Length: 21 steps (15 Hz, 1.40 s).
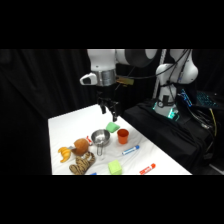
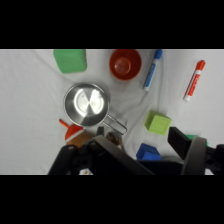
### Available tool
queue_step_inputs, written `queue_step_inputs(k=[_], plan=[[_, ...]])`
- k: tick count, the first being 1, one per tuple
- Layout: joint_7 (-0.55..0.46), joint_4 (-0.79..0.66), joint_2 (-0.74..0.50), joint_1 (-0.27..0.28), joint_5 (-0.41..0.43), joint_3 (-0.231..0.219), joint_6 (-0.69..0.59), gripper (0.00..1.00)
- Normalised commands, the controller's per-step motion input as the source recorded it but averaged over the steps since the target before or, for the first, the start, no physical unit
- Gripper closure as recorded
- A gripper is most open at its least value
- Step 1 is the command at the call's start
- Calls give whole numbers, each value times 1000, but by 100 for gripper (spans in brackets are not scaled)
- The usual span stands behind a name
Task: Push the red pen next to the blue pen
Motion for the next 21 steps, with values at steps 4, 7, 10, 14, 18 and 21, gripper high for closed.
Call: queue_step_inputs(k=[4,7,10,14,18,21], plan=[[348,-46,86,183,-44,151,181,0],[310,14,144,168,-60,116,213,0],[281,48,198,146,-57,78,261,0],[265,51,246,158,-93,49,304,0],[202,105,311,144,-125,-8,255,0],[127,116,273,108,-85,-45,197,0]])
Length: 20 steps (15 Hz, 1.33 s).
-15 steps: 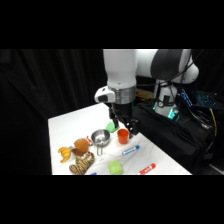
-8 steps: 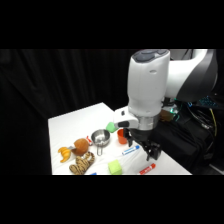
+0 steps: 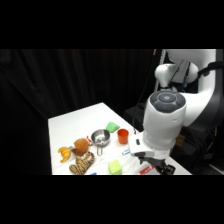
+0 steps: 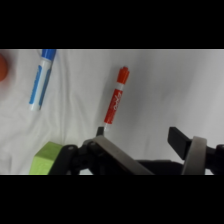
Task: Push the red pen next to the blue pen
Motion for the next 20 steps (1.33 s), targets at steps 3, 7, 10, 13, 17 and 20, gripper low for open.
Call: queue_step_inputs(k=[3,7,10,13,17,20], plan=[[136,139,235,128,-65,-65,155,0],[148,179,224,161,-49,-73,115,0],[98,196,248,130,-14,-78,109,0],[62,152,174,96,5,-81,113,0],[32,-123,-134,13,5,-113,139,0],[-3,-484,-429,-100,-15,-133,200,0]])
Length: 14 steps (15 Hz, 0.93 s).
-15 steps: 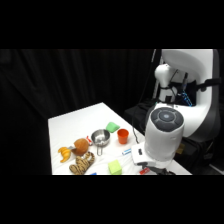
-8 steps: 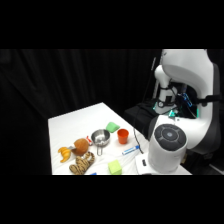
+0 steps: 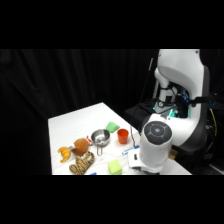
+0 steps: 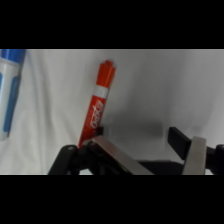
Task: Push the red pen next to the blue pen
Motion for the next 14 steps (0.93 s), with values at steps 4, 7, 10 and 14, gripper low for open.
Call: queue_step_inputs(k=[4,7,10,14], plan=[[-72,-541,-444,-199,-22,-116,205,0],[-131,-441,-452,-193,-25,-47,110,0],[-162,-331,-606,-144,-47,0,-106,0],[-271,-162,-797,-166,-35,52,-502,0]])
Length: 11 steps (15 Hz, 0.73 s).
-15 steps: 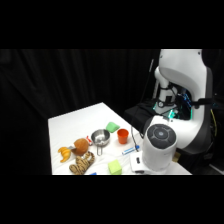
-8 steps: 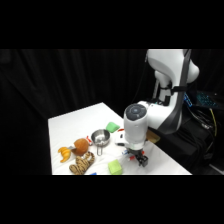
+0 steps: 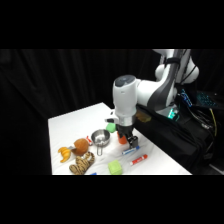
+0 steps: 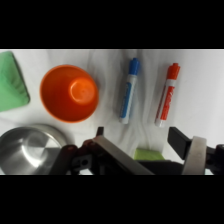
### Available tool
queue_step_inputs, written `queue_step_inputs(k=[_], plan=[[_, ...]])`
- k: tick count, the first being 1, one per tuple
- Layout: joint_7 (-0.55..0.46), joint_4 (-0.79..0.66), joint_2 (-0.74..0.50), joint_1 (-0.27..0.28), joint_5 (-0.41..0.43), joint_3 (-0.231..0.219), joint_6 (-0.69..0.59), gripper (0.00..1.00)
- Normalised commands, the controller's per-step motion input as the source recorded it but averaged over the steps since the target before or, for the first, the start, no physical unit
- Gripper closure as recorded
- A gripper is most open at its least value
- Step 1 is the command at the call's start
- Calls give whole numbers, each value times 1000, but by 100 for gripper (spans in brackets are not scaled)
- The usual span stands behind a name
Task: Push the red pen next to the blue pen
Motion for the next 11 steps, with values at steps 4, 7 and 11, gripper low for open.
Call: queue_step_inputs(k=[4,7,11], plan=[[-467,185,-595,-222,120,65,-753,0],[-442,327,-214,-142,167,16,-590,0],[-230,281,-9,-74,111,17,-399,0]])
